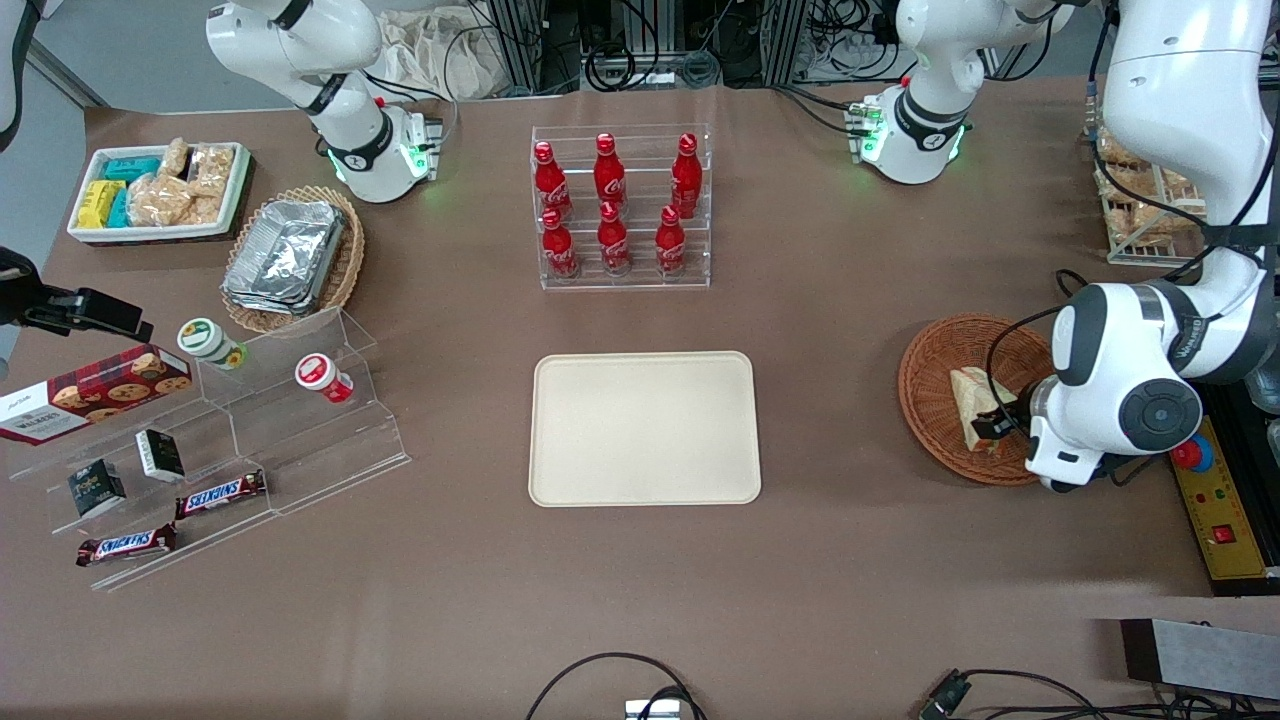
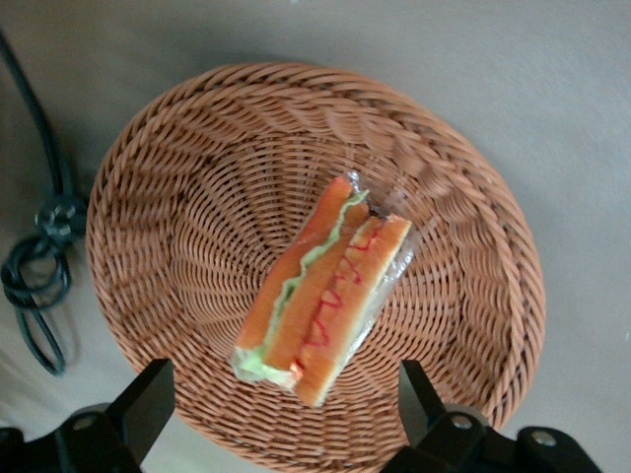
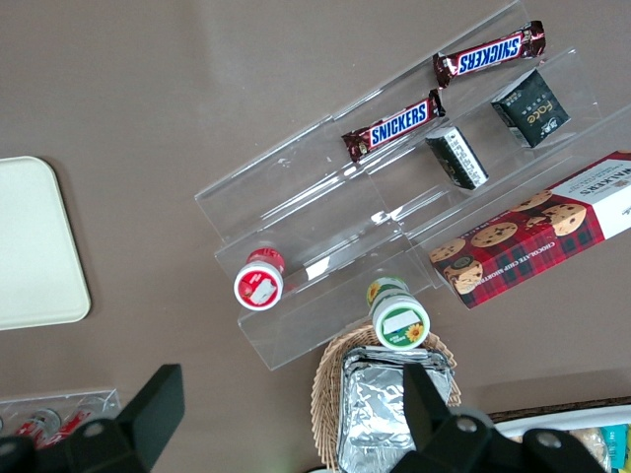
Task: Place sandwich from basket to tray
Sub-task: 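Lower the open left gripper onto the sandwich and close on it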
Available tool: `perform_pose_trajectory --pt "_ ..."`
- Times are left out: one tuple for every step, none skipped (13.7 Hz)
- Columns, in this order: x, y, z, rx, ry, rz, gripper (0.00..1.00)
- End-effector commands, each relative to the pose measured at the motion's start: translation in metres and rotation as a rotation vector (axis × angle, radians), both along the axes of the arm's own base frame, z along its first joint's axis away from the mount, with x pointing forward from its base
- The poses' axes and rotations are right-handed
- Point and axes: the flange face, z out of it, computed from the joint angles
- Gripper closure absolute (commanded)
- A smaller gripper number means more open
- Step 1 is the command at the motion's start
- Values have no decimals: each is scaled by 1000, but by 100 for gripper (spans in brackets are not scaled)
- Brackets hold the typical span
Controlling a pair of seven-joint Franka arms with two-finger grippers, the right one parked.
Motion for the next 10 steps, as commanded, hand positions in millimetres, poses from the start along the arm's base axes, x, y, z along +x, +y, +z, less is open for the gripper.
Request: perform_pose_trajectory --pt "5 2 -1 -22 20 -114 0" --pt "5 0 -8 -29 21 -121 0" --pt "5 -1 -14 -40 18 -146 0" --pt "5 -1 -17 -56 26 -192 0" --pt "5 1 -24 -70 35 -209 0" --pt "6 0 -29 -80 28 -204 0" --pt "9 -3 -40 -85 12 -197 0" --pt "9 -7 -45 -88 13 -202 0" --pt "9 -7 -45 -88 10 -201 0" --pt "8 -7 -48 -89 15 -199 0"
